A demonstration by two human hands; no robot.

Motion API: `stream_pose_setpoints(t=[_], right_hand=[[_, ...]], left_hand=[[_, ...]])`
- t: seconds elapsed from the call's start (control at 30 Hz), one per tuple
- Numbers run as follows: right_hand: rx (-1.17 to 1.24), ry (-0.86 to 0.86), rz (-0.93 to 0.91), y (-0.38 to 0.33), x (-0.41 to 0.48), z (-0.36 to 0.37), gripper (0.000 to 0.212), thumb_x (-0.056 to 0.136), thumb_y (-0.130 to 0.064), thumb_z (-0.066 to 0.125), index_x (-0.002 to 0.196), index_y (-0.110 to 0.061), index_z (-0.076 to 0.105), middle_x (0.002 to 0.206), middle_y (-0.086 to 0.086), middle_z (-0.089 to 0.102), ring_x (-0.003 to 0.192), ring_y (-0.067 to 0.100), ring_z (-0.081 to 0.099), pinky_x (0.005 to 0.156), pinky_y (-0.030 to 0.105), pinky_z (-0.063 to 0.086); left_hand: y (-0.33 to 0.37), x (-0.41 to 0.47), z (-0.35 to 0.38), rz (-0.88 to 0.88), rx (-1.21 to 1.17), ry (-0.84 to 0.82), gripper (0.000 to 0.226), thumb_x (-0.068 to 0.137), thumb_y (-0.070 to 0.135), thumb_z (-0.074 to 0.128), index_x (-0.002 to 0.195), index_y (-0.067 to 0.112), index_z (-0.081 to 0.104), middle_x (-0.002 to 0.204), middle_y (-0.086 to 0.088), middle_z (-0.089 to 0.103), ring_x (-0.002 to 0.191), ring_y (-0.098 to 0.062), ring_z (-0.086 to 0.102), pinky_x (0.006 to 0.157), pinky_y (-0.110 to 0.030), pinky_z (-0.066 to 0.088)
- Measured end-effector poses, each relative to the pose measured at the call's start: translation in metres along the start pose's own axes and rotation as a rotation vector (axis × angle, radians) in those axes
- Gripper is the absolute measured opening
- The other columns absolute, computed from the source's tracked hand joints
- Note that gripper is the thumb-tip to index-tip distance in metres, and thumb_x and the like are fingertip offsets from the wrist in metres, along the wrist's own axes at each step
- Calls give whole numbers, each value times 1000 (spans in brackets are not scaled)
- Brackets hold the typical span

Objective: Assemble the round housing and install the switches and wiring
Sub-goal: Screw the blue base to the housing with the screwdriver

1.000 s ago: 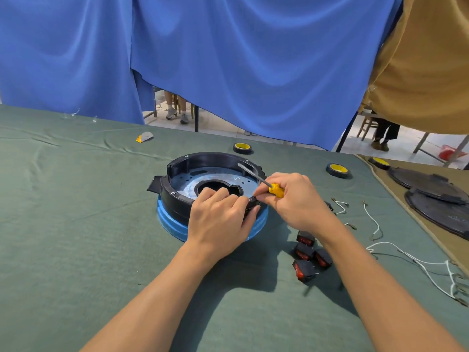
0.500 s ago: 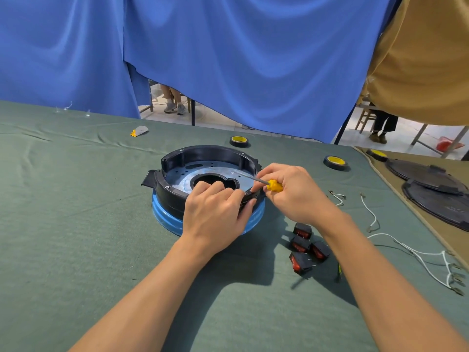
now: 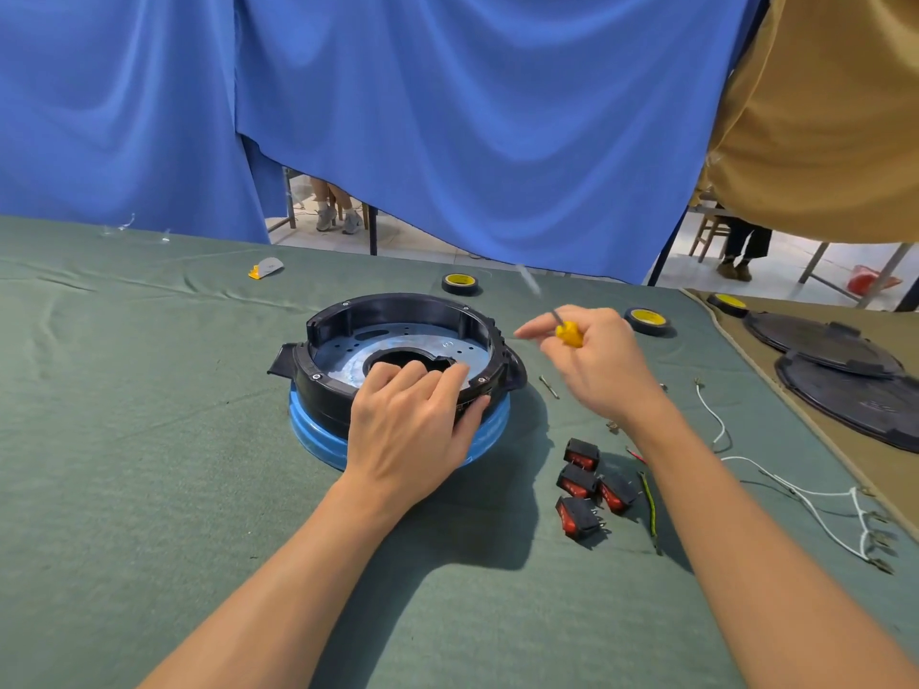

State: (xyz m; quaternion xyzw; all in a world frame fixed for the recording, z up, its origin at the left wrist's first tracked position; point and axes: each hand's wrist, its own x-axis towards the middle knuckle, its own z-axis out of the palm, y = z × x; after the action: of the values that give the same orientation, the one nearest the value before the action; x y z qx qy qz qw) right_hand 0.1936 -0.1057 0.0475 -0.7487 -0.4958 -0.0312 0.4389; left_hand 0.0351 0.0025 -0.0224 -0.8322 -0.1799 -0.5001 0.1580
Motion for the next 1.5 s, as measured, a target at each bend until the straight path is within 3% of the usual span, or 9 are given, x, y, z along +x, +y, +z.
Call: stream_pose_setpoints(t=[0.1, 0.2, 0.43, 0.53, 0.83, 1.0, 1.1, 1.3, 1.5], right_hand=[[-22, 35, 247, 26, 1, -2, 23, 93, -9, 55, 95, -21, 75, 95, -3, 72, 72, 5, 59, 70, 23, 51], [-102, -35, 406, 45, -1, 5, 23, 92, -11, 55, 94, -19, 76, 102, 3, 73, 98, 24, 63, 90, 42, 52], [-353, -70, 517, 64, 10, 27, 15, 84, -22, 64, 84, -9, 72, 86, 12, 68, 83, 32, 59, 73, 41, 54], [-417, -29, 538, 66, 14, 36, 19, 84, -27, 68, 75, -11, 64, 79, 8, 62, 72, 29, 57, 57, 32, 43], [-564, -51, 508, 68, 17, 37, 13, 91, -13, 56, 83, -12, 46, 77, 4, 36, 76, 33, 45, 65, 35, 38], [65, -5, 674, 57, 19, 28, 10, 92, -4, 47, 94, 0, 56, 100, 15, 59, 80, 25, 60, 59, 33, 53], [364, -62, 747, 39, 14, 29, 11, 96, -3, 46, 99, -1, 56, 109, 19, 61, 60, 11, 54, 46, 25, 53], [587, -39, 839, 22, 2, 36, 13, 96, -1, 46, 85, -6, 50, 82, 13, 63, 41, 7, 41, 50, 28, 55], [812, -45, 859, 17, 2, 31, 11, 96, -2, 47, 87, -2, 54, 65, 9, 63, 31, 3, 31, 48, 23, 52]], left_hand=[[3, 1, 0, 8, -14, 39, 25, 87, 33, 65, 105, 18, 73, 74, 5, 66, 70, -22, 61, 68, -37, 46], [6, 2, 1, 20, -44, 60, 10, 88, 28, 66, 88, 21, 73, 79, 7, 68, 71, -22, 63, 69, -38, 47], [8, 4, 0, -29, -67, 19, 8, 86, 28, 69, 82, 22, 73, 80, 9, 67, 76, -20, 63, 75, -37, 43], [9, 3, 0, -41, -60, -16, 7, 86, 29, 67, 84, 24, 72, 83, 9, 67, 78, -19, 63, 78, -36, 40], [10, 5, 1, -17, -65, -15, 3, 83, 22, 72, 85, 20, 73, 96, 7, 67, 89, -20, 62, 83, -35, 36], [11, 3, 2, -10, -16, -37, 7, 88, 24, 67, 89, 18, 71, 96, 5, 67, 89, -22, 63, 81, -37, 37], [11, 2, 1, -4, -9, -41, 11, 89, 23, 66, 96, 18, 72, 97, 3, 68, 89, -23, 63, 80, -37, 40], [13, -2, -3, -30, 1, -58, 35, 87, 23, 68, 121, 12, 66, 93, 2, 68, 86, -23, 63, 78, -37, 42], [15, 0, -6, -29, -38, -74, 10, 87, 19, 69, 96, 16, 73, 92, 1, 70, 85, -25, 64, 76, -38, 44]])
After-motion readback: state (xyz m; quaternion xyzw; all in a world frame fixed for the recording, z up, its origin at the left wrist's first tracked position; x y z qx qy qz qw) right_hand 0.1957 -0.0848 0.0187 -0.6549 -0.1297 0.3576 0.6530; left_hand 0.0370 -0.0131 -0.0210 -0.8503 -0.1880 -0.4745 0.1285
